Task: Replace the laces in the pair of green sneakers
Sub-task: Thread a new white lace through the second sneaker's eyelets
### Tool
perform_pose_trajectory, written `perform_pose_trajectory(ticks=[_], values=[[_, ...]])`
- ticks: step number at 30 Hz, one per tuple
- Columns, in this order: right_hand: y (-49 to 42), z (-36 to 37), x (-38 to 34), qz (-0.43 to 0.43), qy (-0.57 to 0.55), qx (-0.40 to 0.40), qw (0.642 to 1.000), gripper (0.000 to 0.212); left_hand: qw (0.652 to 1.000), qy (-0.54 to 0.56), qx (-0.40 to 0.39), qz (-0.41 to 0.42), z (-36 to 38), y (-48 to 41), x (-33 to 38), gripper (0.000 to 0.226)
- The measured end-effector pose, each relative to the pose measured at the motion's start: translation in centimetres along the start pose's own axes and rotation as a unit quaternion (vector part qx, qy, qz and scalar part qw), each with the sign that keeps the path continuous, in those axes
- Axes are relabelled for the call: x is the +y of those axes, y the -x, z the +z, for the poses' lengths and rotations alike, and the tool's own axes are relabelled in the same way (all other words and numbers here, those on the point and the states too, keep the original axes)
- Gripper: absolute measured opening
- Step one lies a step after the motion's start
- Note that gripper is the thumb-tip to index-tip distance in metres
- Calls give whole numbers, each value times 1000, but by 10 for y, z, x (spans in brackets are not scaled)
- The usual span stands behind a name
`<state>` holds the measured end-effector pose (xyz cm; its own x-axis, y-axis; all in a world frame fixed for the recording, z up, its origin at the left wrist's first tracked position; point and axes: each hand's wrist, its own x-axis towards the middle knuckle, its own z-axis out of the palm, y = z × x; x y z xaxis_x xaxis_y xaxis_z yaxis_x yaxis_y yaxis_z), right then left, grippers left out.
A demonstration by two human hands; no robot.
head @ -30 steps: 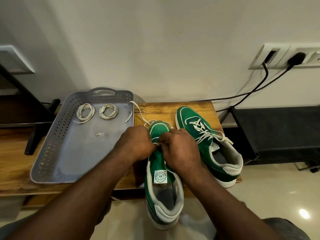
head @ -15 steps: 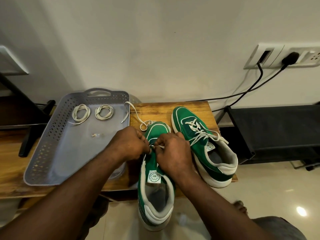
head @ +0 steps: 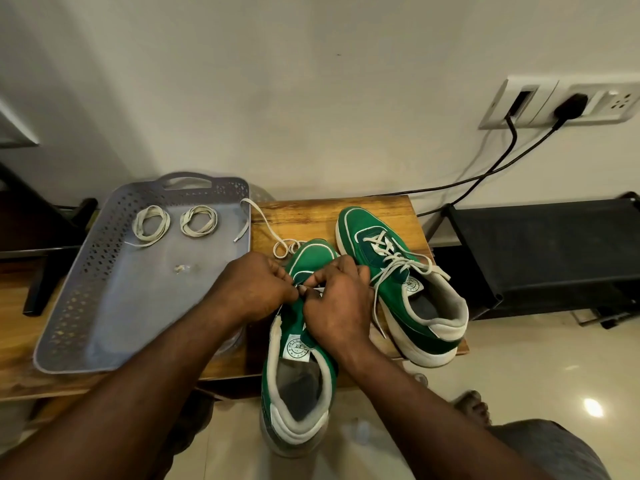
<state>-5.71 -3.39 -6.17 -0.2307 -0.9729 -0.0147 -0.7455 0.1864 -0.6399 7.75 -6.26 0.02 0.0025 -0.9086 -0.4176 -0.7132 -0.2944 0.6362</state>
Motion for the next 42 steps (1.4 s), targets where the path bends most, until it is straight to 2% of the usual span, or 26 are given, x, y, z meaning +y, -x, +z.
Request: perform_pose_trajectory(ticks=[7, 12, 16, 23, 26, 33, 37, 42], values=[[4, 6, -3, 52, -33, 24, 998, 10, 1000, -8, 8, 4, 1, -3, 2, 6], [1, 4, -5, 77, -74, 8, 994, 22, 1000, -11, 17, 0, 3, -5, 1, 6], [4, 3, -5, 62, -44, 21, 997, 20, 1000, -24, 15, 11, 4, -4, 3, 5], [-1, -1, -3, -15, 46, -12, 999, 1, 998, -48, 10, 28, 6, 0, 4, 7], [1, 6, 0, -22, 81, -1, 996, 14, 999, -45, 14, 19, 7, 0, 5, 8], [7, 16, 1, 41, 4, 48, 998, 6, 999, -16, 33, -3, 10, 2, 5, 7], [4, 22, 1, 63, -70, 79, 992, 11, 999, 19, 36, -13, 8, 2, 4, 8], [-3, 21, 7, 58, -119, 49, 990, 12, 999, 15, 33, 5, 19, 11, 5, 5]])
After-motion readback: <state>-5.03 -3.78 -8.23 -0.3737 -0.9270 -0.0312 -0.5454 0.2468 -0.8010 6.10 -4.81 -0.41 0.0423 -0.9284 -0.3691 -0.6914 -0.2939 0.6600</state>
